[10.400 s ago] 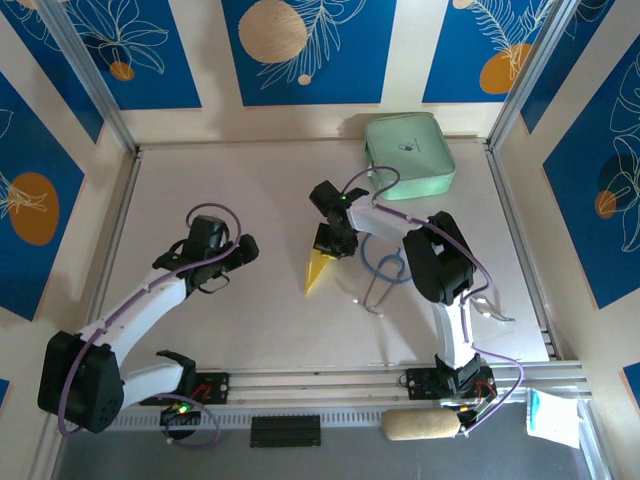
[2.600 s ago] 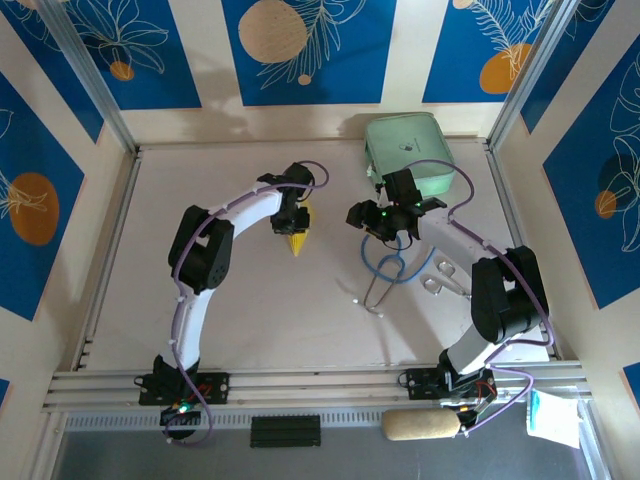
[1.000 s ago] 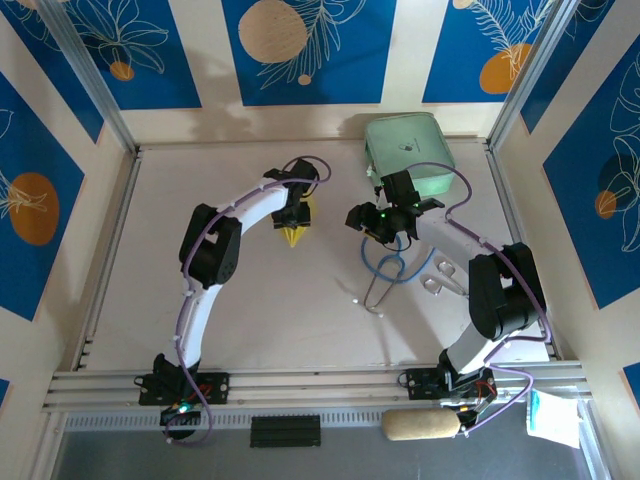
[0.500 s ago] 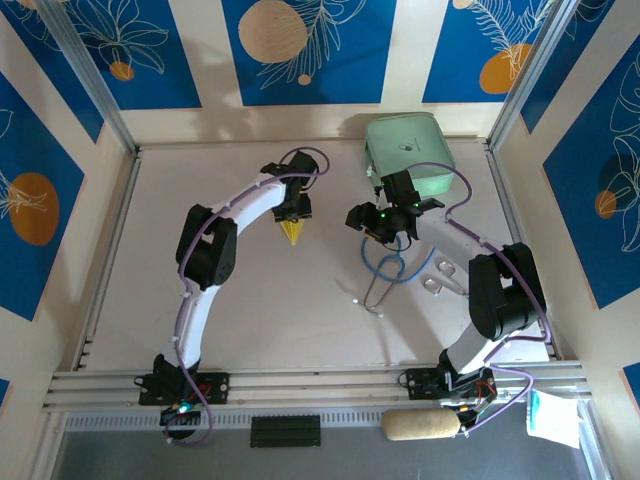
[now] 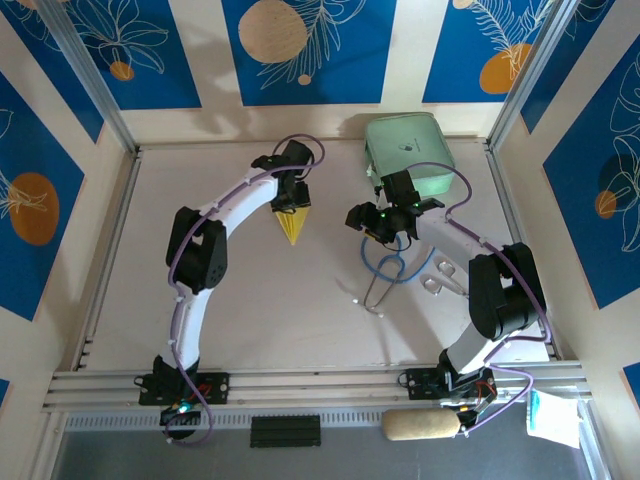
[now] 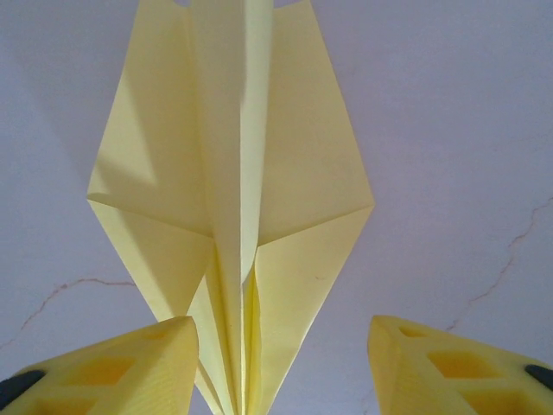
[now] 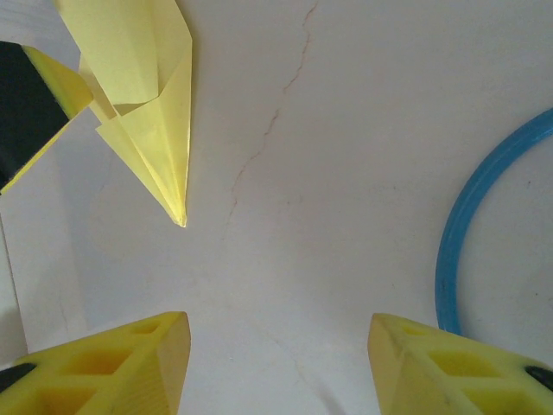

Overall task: Fold a paper plane with a square sheet of paper (pick it up from the middle)
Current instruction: Move the paper plane to the top-center of the table.

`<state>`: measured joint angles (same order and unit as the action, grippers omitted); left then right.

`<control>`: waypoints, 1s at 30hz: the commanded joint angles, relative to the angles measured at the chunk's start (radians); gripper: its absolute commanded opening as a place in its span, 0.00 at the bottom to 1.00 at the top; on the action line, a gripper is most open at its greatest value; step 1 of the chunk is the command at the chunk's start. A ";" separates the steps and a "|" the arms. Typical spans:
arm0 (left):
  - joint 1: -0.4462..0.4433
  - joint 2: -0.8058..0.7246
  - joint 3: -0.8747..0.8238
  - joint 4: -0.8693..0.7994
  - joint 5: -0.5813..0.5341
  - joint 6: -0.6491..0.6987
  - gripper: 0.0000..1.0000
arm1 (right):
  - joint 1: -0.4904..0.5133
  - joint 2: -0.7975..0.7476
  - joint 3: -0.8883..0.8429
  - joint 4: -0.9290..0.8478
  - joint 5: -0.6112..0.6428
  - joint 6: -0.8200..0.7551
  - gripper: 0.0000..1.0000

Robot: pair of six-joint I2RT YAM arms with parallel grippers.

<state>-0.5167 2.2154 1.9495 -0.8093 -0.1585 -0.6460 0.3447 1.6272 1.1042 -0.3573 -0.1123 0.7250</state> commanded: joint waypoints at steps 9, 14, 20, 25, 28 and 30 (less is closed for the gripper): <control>0.017 0.086 0.024 -0.045 0.014 0.049 0.60 | -0.005 0.003 0.017 -0.018 -0.015 0.005 0.57; 0.017 0.110 0.028 -0.061 -0.008 0.047 0.61 | -0.005 0.005 0.015 -0.017 -0.015 0.005 0.57; 0.017 0.142 0.032 -0.059 0.002 0.056 0.59 | -0.005 0.006 0.013 -0.017 -0.015 0.008 0.57; 0.017 0.165 0.037 -0.072 -0.013 0.057 0.50 | -0.006 0.006 0.013 -0.016 -0.017 0.008 0.57; 0.017 0.176 0.037 -0.082 -0.024 0.058 0.48 | -0.005 0.009 0.013 -0.017 -0.019 0.007 0.57; 0.017 0.182 0.037 -0.086 -0.027 0.061 0.48 | -0.006 0.010 0.013 -0.016 -0.020 0.009 0.57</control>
<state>-0.5102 2.3608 1.9724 -0.8471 -0.1669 -0.5934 0.3447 1.6272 1.1042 -0.3573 -0.1123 0.7250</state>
